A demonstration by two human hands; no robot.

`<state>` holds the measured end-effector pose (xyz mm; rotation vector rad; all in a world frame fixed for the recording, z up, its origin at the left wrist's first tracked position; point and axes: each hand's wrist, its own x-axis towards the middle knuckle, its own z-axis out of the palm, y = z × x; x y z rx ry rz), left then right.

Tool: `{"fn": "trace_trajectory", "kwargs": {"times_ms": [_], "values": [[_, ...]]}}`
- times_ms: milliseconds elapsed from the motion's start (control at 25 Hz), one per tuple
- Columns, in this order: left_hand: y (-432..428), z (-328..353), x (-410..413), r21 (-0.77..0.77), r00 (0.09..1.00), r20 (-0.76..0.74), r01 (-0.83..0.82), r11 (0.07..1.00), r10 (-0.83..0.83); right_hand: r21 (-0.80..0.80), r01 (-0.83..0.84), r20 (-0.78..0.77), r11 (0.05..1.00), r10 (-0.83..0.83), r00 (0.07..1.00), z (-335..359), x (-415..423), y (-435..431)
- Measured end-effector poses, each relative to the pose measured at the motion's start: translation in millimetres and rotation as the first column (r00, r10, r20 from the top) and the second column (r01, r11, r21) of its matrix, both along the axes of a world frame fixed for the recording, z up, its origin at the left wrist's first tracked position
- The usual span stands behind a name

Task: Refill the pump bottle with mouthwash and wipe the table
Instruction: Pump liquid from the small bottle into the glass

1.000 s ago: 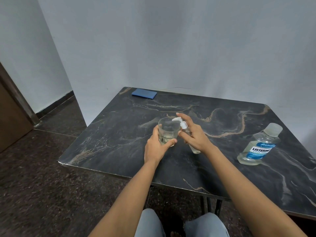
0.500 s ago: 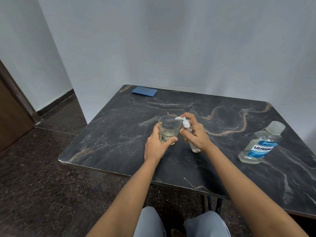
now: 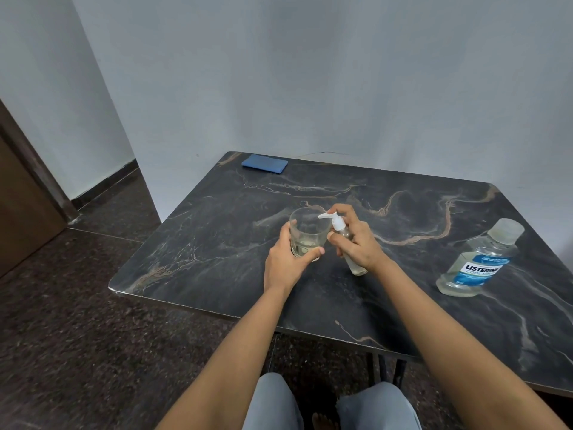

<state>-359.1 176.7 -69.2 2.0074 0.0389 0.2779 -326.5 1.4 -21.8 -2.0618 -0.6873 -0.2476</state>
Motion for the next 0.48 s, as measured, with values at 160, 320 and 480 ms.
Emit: {"fn": "trace_trajectory", "kwargs": {"times_ms": [160,320,480], "values": [[0.3,0.3,-0.6,-0.008,1.000,-0.003,0.011,1.000,-0.011,-0.026,-0.026,0.020,0.999,0.027,0.999,0.0,-1.7,-1.3],[0.0,1.6,-1.5,-0.018,1.000,0.004,0.013,1.000,-0.012,0.001,-0.009,0.045,1.000,0.009,0.999,-3.9,0.1,-1.0],[0.0,1.6,-1.7,-0.015,1.000,0.008,0.011,1.000,-0.011,0.001,0.015,0.042,1.000,-0.015,0.999,-3.8,-1.5,-0.7]]}}
